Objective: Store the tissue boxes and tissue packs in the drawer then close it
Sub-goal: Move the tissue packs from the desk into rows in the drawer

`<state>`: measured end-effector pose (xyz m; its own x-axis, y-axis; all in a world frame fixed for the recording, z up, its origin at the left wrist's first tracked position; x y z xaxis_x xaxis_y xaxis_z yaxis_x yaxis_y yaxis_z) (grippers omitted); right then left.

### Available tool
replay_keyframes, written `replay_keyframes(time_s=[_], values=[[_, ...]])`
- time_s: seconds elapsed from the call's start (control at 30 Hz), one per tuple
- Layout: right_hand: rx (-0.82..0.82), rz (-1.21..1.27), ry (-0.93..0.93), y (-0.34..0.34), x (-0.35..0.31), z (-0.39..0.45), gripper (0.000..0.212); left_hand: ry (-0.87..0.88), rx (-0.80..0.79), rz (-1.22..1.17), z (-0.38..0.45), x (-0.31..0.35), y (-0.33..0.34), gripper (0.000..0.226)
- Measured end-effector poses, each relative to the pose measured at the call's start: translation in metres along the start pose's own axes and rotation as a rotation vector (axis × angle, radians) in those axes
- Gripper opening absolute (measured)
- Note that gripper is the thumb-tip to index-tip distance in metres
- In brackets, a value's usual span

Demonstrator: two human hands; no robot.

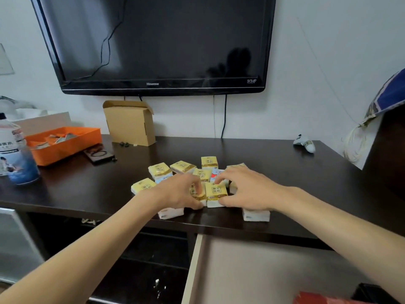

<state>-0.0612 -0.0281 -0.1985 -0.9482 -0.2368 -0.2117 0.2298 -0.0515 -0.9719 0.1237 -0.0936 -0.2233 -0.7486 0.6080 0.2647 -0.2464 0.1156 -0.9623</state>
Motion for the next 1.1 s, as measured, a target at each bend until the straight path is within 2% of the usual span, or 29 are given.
replay_keyframes(time_s=[0.07,0.1,0.43,0.63,0.7,0.83,1.0,1.1], values=[[-0.060,-0.096,-0.022,0.009,-0.005,0.014,0.065,0.033,0.029,0.014,0.000,0.001,-0.001,0.035],[-0.067,-0.119,-0.019,0.011,-0.004,0.018,0.068,0.046,0.039,0.025,-0.001,0.002,-0.002,0.035],[-0.054,0.073,-0.039,0.001,-0.013,0.004,0.060,0.067,0.164,0.149,-0.050,0.031,-0.031,0.047],[0.084,0.212,-0.103,-0.020,-0.022,-0.075,0.058,0.152,0.238,-0.007,-0.109,0.063,-0.043,0.050],[0.086,0.226,-0.101,-0.014,-0.019,-0.112,0.054,0.190,0.209,-0.045,-0.128,0.073,-0.029,0.052],[0.014,0.144,-0.050,0.015,-0.009,-0.169,0.050,0.233,0.047,-0.034,-0.140,0.088,0.021,0.059],[-0.133,0.023,0.127,0.053,0.014,-0.172,0.047,0.285,-0.086,0.084,-0.123,0.097,0.083,0.056],[-0.240,-0.032,0.160,0.070,0.024,-0.159,0.046,0.295,-0.121,0.139,-0.109,0.097,0.103,0.055]])
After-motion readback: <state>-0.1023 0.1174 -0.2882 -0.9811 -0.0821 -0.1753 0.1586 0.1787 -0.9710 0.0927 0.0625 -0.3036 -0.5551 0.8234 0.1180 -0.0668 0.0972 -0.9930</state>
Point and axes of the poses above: each hand's wrist, its own z-axis towards the middle knuckle, its own y-axis out of the palm, x = y × z, the point moved 4 cm from there along z, towards the middle knuckle, and after that the axes turned 7 degrees about y, right-handed, at the moved point
